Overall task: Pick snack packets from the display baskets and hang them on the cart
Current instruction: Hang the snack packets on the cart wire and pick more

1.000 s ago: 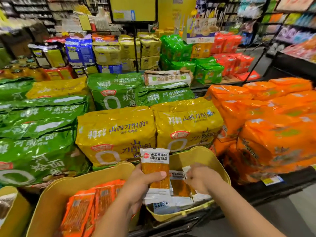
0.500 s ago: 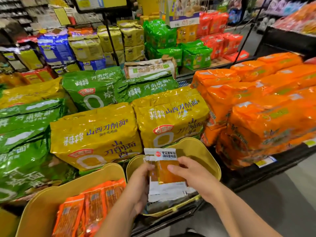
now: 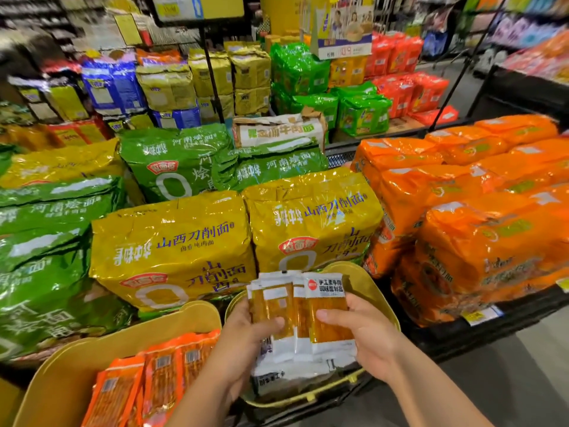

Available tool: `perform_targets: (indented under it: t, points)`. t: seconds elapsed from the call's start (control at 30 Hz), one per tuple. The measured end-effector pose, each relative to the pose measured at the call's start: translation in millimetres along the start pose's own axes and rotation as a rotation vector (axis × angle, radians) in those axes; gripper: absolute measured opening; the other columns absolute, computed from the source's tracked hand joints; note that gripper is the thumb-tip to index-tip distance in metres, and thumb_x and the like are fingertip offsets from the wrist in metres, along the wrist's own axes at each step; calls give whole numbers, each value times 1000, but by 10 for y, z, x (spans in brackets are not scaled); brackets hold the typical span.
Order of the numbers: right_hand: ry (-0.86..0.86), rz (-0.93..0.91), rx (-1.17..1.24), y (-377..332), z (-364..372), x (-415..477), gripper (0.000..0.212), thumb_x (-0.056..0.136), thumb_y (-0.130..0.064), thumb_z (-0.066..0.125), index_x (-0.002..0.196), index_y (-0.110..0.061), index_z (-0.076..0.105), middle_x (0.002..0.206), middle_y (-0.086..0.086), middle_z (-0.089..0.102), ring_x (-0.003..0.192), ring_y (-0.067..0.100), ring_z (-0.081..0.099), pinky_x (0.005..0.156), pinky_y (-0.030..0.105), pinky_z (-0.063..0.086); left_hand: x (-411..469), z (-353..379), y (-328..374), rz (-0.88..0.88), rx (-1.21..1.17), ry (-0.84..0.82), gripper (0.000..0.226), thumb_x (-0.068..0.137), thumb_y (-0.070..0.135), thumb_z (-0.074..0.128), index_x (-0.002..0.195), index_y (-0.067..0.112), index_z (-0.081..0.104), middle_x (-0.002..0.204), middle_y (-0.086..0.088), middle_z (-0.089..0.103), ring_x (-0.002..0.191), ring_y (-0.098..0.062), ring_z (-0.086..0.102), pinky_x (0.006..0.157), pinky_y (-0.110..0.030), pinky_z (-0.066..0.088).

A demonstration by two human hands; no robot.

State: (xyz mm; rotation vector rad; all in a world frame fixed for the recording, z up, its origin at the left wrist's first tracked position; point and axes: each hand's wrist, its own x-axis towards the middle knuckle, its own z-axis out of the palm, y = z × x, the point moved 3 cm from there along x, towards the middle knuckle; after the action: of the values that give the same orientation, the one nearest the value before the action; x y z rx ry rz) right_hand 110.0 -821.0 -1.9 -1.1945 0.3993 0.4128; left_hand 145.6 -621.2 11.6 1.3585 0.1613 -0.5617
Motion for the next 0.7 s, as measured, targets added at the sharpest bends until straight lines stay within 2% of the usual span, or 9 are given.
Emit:
perform_targets:
  t: [0.1,0.23,0.37,0.43,0.47,0.53,0.6,0.63,0.7]
  points:
    - [-59,-26,-38,-112,107,-7,43,89,-10,74,130,-17,65,125,13,70,117,33,66,106,57,46,1,-18,57,61,11,-3,63,73,-3,81,128,14,55,109,-8,77,99,-27,75,79,-40,61]
    - [29,-49,-179,-249,139,6,48,82,-18,81,127,-22,65,119,3,74,115,26,68,107,54,44,-64,-94,80,130,-22,94,62,68,10,81,126,14,58,109,-6,77,100,-24,74,86,-40,57]
    - [225,-67,-554,-391,1,47,33,81,-12,82,109,-24,70,101,-5,78,92,15,73,82,35,55,-159,-399,167,211,-78,251,50,76,6,78,123,10,60,108,-12,77,98,-30,74,83,-44,60]
    - [244,4,-764,-328,42,150,37,75,-18,86,106,-26,67,101,-7,75,96,15,70,78,31,55,-166,-549,245,256,-105,300,46,82,-4,74,123,10,59,105,-13,77,94,-31,75,75,-41,63]
    - [212,36,-833,-251,100,219,44,71,-24,88,110,-25,66,104,-8,74,99,15,69,81,30,55,-165,-590,274,274,-113,309,46,82,-8,73,122,10,59,104,-13,77,93,-31,75,74,-42,63]
    - [142,100,-848,-24,291,384,53,69,-29,89,114,-25,63,105,-9,73,96,11,69,83,29,57,-165,-601,300,286,-106,308,50,80,-9,74,122,14,59,104,-13,77,94,-32,75,77,-46,63]
    - [79,98,-930,150,551,447,49,74,-30,85,114,-28,57,107,-7,69,94,10,66,76,24,55,-150,-581,251,258,-90,297,52,79,-6,77,122,17,58,108,-14,76,97,-35,73,81,-50,60]
    - [74,52,-1060,207,633,480,51,76,-32,82,119,-27,55,114,-4,66,101,14,64,79,26,53,-149,-570,227,242,-91,288,57,78,-3,81,125,17,57,112,-16,75,99,-35,73,82,-51,60]
    - [103,-3,-1287,237,702,521,53,80,-33,78,126,-22,54,123,2,61,113,21,58,86,29,49,-167,-553,212,221,-100,264,80,70,9,91,138,21,50,125,-15,70,108,-35,70,90,-57,57]
